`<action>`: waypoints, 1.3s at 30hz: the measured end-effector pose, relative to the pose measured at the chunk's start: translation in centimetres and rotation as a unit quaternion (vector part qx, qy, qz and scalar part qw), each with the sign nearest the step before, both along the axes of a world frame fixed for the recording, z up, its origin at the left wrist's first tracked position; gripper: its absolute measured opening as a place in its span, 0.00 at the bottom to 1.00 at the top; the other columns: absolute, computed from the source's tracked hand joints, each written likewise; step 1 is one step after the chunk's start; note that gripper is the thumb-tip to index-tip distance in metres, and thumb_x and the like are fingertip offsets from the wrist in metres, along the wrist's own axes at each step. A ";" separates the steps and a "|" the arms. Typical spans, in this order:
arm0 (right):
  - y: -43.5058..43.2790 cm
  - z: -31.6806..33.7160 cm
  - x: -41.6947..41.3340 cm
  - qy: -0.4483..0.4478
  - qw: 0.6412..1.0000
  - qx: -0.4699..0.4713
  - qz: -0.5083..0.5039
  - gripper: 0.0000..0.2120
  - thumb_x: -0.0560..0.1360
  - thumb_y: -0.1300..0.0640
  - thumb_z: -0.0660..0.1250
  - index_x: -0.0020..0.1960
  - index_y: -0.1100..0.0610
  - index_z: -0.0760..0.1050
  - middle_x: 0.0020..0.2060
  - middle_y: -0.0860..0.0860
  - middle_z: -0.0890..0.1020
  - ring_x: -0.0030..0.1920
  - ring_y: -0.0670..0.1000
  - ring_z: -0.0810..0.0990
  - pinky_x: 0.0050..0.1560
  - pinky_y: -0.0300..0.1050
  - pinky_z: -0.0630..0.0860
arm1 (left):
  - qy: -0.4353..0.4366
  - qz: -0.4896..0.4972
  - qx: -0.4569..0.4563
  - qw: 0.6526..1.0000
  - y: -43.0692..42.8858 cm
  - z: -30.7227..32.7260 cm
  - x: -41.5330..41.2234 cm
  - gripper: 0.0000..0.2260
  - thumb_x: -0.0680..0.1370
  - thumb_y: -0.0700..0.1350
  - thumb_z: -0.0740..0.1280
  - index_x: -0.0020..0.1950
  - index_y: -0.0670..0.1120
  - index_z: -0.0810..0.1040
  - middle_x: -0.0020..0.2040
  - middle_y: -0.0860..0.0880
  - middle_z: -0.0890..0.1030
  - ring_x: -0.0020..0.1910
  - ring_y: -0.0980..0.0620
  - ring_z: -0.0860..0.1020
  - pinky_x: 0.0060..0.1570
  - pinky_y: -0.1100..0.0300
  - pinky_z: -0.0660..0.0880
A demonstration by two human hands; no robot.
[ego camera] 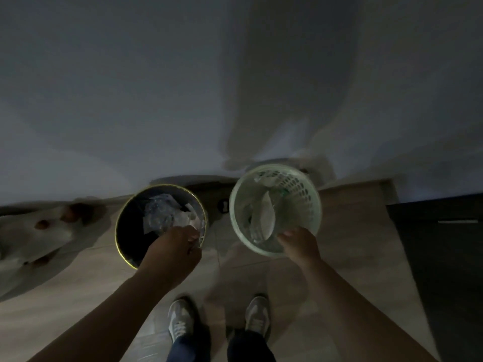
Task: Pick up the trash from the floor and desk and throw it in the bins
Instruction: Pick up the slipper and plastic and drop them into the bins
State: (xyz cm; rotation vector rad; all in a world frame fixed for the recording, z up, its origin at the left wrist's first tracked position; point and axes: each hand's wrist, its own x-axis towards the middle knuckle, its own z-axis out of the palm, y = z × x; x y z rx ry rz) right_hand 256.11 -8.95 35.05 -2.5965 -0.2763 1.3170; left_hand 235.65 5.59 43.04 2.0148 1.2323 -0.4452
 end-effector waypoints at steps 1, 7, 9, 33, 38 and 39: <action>0.5 -1.5 0.0 0.013 1.000 -0.001 -0.011 0.15 0.76 0.51 0.65 0.53 0.61 0.80 0.50 0.58 0.82 0.53 0.58 0.80 0.40 0.39 0.67 | -0.003 0.003 0.002 1.000 0.0 -1.2 -0.2 0.11 0.76 0.44 0.67 0.59 0.46 0.78 0.54 0.46 0.80 0.53 0.48 0.78 0.53 0.57 0.75; 2.0 -8.9 -0.5 0.013 0.998 -0.033 -0.044 0.17 0.76 0.47 0.64 0.44 0.62 0.71 0.39 0.58 0.75 0.42 0.55 0.75 0.40 0.43 0.66 | -0.006 0.015 -0.009 1.000 -0.4 -5.8 -2.0 0.16 0.76 0.43 0.69 0.63 0.49 0.77 0.57 0.49 0.80 0.56 0.51 0.78 0.54 0.61 0.74; 2.4 -10.5 -0.4 0.014 0.997 -0.038 -0.062 0.20 0.75 0.47 0.64 0.50 0.66 0.77 0.47 0.61 0.81 0.48 0.59 0.80 0.42 0.45 0.69 | -0.012 0.008 -0.006 1.000 -0.2 -6.6 -2.2 0.13 0.75 0.43 0.69 0.60 0.50 0.79 0.55 0.50 0.82 0.54 0.52 0.79 0.52 0.60 0.76; -0.1 6.5 -4.9 -0.160 0.978 0.130 0.026 0.07 0.75 0.54 0.66 0.41 0.58 0.73 0.35 0.54 0.79 0.40 0.59 0.78 0.35 0.46 0.69 | -0.050 0.084 0.043 0.994 -1.2 0.0 -5.9 0.13 0.71 0.40 0.72 0.56 0.45 0.81 0.51 0.47 0.83 0.50 0.47 0.81 0.45 0.61 0.74; 1.2 12.4 -8.7 -0.127 0.977 0.162 0.062 0.09 0.73 0.54 0.68 0.37 0.54 0.70 0.30 0.46 0.75 0.33 0.50 0.74 0.31 0.44 0.64 | -0.033 0.079 0.051 0.995 -1.4 4.1 -8.2 0.14 0.74 0.47 0.70 0.59 0.48 0.79 0.55 0.50 0.80 0.50 0.51 0.79 0.48 0.63 0.72; 1.7 13.2 -9.5 -0.117 0.977 0.163 0.073 0.10 0.74 0.54 0.67 0.36 0.53 0.70 0.30 0.45 0.74 0.31 0.46 0.73 0.29 0.42 0.63 | -0.031 0.073 0.051 0.996 -1.3 5.0 -8.8 0.14 0.75 0.48 0.69 0.60 0.49 0.78 0.55 0.51 0.80 0.51 0.53 0.78 0.48 0.64 0.71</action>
